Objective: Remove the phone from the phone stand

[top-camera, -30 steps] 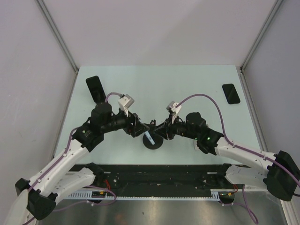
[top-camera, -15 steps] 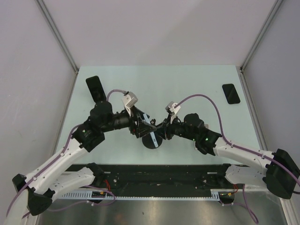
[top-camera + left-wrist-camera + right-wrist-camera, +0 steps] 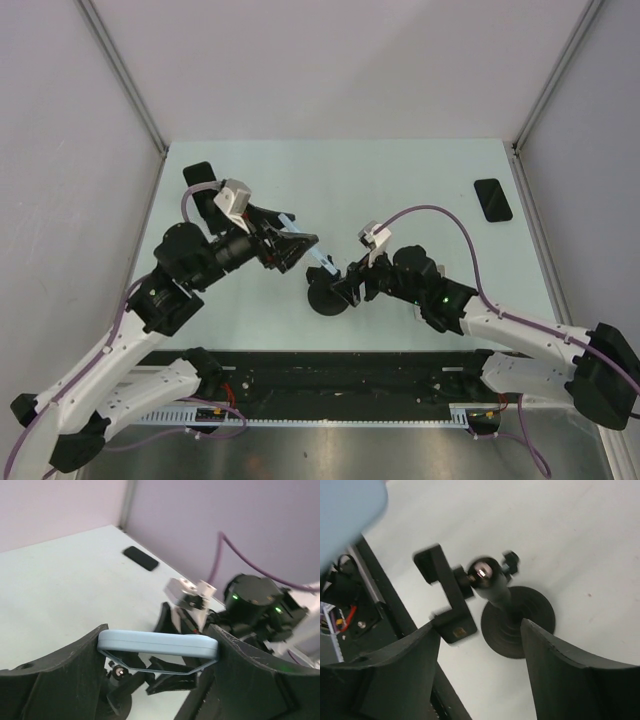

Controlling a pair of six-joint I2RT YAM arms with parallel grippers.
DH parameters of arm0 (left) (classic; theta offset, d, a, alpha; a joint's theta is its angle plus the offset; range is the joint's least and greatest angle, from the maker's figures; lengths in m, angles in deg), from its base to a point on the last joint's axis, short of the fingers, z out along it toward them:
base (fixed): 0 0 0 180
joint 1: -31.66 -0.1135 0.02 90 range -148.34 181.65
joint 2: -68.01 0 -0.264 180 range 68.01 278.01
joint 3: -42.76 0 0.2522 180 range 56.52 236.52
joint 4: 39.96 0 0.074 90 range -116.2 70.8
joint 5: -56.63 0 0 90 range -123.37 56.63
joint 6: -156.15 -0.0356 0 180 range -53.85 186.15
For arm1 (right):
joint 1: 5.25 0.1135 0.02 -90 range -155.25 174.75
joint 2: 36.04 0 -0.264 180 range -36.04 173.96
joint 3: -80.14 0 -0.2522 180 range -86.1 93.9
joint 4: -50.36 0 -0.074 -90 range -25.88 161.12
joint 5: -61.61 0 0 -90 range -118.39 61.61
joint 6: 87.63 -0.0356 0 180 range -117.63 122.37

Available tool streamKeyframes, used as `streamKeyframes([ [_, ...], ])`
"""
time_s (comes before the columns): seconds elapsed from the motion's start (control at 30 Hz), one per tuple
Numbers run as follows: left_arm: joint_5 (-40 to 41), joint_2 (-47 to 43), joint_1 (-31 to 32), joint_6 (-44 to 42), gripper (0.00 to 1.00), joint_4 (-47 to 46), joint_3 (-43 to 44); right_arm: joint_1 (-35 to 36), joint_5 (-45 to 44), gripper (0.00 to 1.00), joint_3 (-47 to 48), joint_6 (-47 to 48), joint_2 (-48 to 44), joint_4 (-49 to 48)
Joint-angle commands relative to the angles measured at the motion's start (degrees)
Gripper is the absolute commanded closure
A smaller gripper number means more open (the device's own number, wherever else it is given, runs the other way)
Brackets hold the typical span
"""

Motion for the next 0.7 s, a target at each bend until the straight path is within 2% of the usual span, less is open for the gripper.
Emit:
streamKeyframes([
  [0.0,15.25,-1.42,0.03,3.19,1.0,0.6,3.92,-0.2,-3.1,0.27,-0.22,1.74,-3.92,2.49],
  [0.03,19.01,-1.16,0.03,3.8,1.0,1.58,4.36,-0.2,-3.01,0.22,-0.22,1.74,-4.36,2.66],
  [0.13,22.64,-0.55,-0.23,6.17,1.0,4.48,5.16,-0.11,-2.66,0.13,-0.13,2.44,-6.55,3.01],
  [0.23,25.37,-0.63,-0.76,8.54,1.0,5.98,5.33,0.06,-2.66,0.09,-0.13,3.76,-8.75,3.19],
  [0.5,26.96,-0.1,-1.37,13.03,1.0,7.56,6.39,0.33,-0.99,0.11,-0.13,7.71,-13.59,-0.49],
  [0.67,25.73,1.03,-1.37,15.4,1.0,7.56,6.48,0.24,2.43,0.12,2.14,11.49,-10.01,-5.6],
])
